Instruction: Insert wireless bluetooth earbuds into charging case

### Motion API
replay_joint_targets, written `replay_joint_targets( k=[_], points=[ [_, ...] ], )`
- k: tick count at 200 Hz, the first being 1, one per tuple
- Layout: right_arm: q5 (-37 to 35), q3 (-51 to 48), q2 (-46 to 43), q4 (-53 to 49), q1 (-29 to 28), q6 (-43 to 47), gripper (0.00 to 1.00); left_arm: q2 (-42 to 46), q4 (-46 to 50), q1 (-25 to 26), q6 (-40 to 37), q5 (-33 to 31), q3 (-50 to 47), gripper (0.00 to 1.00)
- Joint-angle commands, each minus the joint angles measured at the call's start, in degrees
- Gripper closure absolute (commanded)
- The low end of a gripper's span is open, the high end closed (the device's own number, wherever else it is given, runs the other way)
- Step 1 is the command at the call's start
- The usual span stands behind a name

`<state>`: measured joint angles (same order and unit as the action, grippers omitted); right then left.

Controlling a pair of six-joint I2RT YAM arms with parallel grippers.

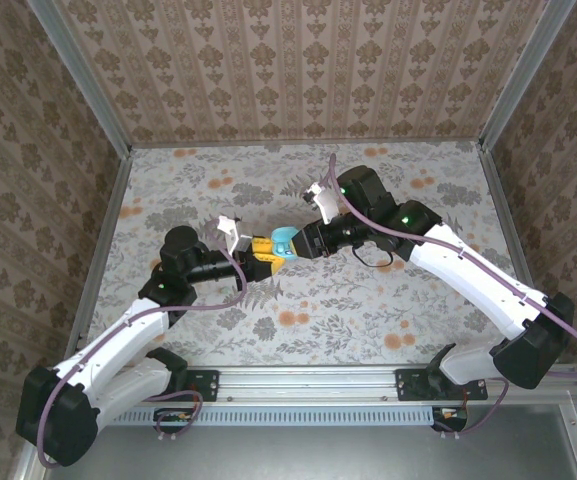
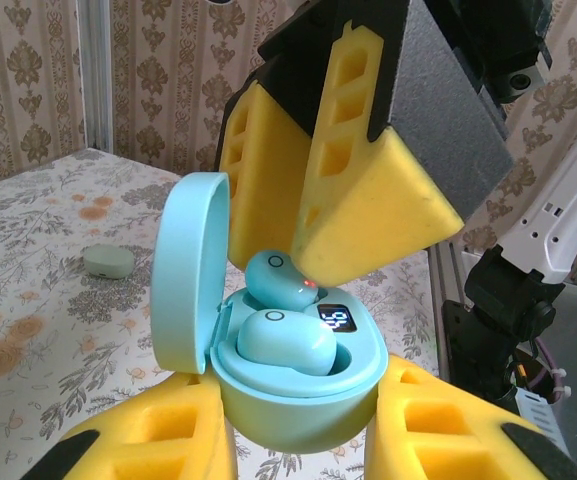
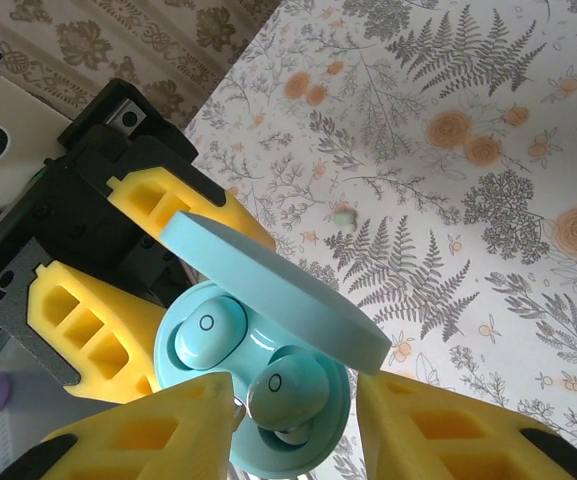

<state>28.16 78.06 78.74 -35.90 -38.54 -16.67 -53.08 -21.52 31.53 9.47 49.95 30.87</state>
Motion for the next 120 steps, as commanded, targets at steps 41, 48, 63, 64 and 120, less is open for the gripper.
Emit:
replay_joint_targets(
  k=[41, 48, 63, 64, 120],
  points=[
    [-5.2, 1.3, -4.1, 0.0, -0.2, -0.9, 0.61, 0.5, -3.2, 0.6, 0.2, 1.1, 1.7, 0.88],
    [-5.4, 1.3, -4.4, 0.2, -0.2, -1.1, 0.61, 0.4, -3.2, 0.6, 0.2, 1.2, 1.7, 0.88],
    [-5.5, 1.4, -4.5, 0.7, -0.2, -1.9, 0.61, 0.3, -3.2, 0.6, 0.2, 1.1, 1.6, 0.88],
    [-5.5, 1.4, -4.5, 0.7, -0.2, -1.9, 0.61, 0.3, -3.2, 0.7, 0.2, 1.2, 1.6, 0.88],
    [-4.5, 1.3, -3.5, 1.3, -1.1, -3.7, 0.61, 0.5, -3.2, 0.6, 0.1, 1.0, 1.4, 0.88]
  ],
)
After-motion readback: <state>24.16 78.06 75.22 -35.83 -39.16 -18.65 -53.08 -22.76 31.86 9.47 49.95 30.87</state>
